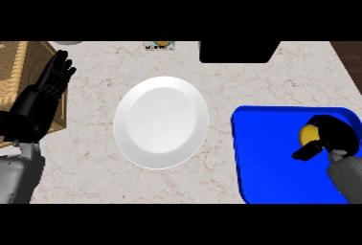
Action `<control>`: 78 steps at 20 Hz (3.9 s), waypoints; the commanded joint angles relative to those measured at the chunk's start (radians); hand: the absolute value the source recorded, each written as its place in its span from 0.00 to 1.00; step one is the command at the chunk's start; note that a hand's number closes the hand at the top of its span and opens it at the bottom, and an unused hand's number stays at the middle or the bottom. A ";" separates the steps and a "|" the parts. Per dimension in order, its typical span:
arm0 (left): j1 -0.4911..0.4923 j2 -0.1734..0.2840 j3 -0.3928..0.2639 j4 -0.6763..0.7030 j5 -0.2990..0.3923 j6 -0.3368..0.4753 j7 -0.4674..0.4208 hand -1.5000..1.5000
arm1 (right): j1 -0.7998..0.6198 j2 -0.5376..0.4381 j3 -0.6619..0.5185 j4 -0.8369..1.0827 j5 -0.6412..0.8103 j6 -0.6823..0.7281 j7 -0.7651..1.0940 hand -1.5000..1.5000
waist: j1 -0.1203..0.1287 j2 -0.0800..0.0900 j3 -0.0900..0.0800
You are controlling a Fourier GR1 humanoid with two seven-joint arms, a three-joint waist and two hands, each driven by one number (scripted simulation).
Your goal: Pick the lemon from the tray and place it in the plate
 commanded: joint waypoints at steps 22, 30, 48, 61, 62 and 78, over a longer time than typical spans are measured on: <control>0.008 0.005 0.044 -0.020 0.004 -0.039 0.017 0.50 | 0.030 0.023 -0.006 -0.773 -0.222 0.043 -0.404 1.00 | -0.007 -0.002 0.002; -0.026 -0.033 0.018 -0.045 -0.036 -0.025 0.080 0.50 | -0.156 0.267 0.122 -0.687 -0.071 0.078 -0.248 1.00 | 0.008 0.003 0.002; -0.023 -0.070 0.030 -0.019 -0.069 -0.045 0.019 0.50 | -0.621 0.583 0.251 0.116 -0.087 -0.210 -0.223 1.00 | 0.030 0.008 0.002; -0.127 -0.095 -0.013 -0.012 -0.089 -0.053 0.079 0.50 | -0.704 0.584 0.382 0.385 -0.505 -0.343 -0.357 0.00 | 0.096 0.027 0.003; -0.097 -0.123 -0.031 0.015 -0.087 -0.059 0.031 0.50 | -0.689 0.584 0.385 0.368 -0.534 -0.370 -0.394 0.00 | 0.105 0.032 0.003; -0.056 -0.079 0.051 0.031 -0.081 -0.068 0.003 0.50 | -0.669 0.584 0.177 0.372 -0.902 -0.495 -0.716 0.00 | 0.024 0.011 0.003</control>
